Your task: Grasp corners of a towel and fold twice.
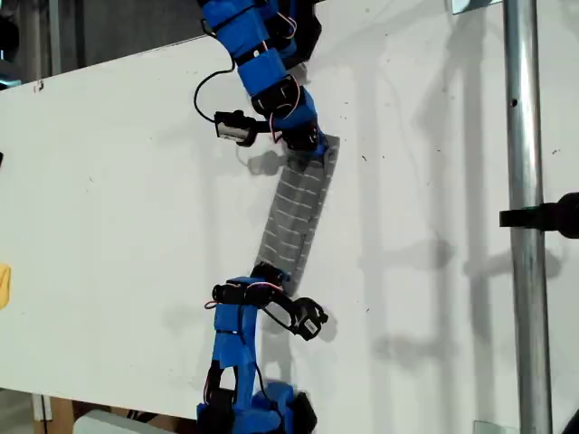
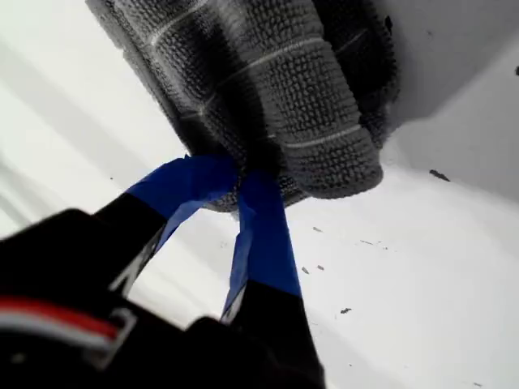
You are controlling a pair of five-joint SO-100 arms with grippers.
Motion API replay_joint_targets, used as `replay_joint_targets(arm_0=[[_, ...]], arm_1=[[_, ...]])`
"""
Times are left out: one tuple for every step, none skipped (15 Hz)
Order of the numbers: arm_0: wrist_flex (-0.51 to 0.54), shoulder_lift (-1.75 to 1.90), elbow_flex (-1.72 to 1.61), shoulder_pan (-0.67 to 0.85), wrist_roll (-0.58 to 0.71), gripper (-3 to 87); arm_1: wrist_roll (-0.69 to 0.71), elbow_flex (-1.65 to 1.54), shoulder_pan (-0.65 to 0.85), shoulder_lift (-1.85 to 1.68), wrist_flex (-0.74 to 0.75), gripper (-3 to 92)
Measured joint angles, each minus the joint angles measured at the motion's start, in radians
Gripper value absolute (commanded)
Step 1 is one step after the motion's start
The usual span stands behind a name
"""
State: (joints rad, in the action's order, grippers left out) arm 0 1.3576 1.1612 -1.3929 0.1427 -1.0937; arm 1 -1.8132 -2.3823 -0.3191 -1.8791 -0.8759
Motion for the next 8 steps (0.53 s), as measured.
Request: replay_joint_targets(arm_0=[[-0.003,-0.003,0.0,0.002,-0.003,12.7],[0.009,-0.003,0.005,-0.006,0.0,18.2],[0.06,-0.005,0.031,-0.018,-0.003,20.8],[0.137,-0.005,0.1,-0.035,-0.011,25.6],[0.225,-0.005,0.178,-0.058,-0.011,25.3],[0.278,0.006,0.218,-0.084,-0.015,25.3],[0.295,0.044,0.219,-0.104,-0.018,24.5],[0.301,0.101,0.213,-0.12,-0.025,22.8]], arm_1=[[0.0,0.0,-0.003,0.002,0.009,2.5],[0.0,0.0,-0.012,-0.005,-0.003,9.4],[-0.008,0.0,-0.018,-0.038,-0.055,13.8],[-0.021,0.0,-0.032,-0.095,-0.114,16.3],[-0.038,0.0,-0.051,-0.155,-0.172,17.2],[-0.052,0.0,-0.069,-0.232,-0.224,18.4],[-0.063,0.0,-0.089,-0.296,-0.265,18.4],[-0.069,0.0,-0.109,-0.354,-0.302,18.8]])
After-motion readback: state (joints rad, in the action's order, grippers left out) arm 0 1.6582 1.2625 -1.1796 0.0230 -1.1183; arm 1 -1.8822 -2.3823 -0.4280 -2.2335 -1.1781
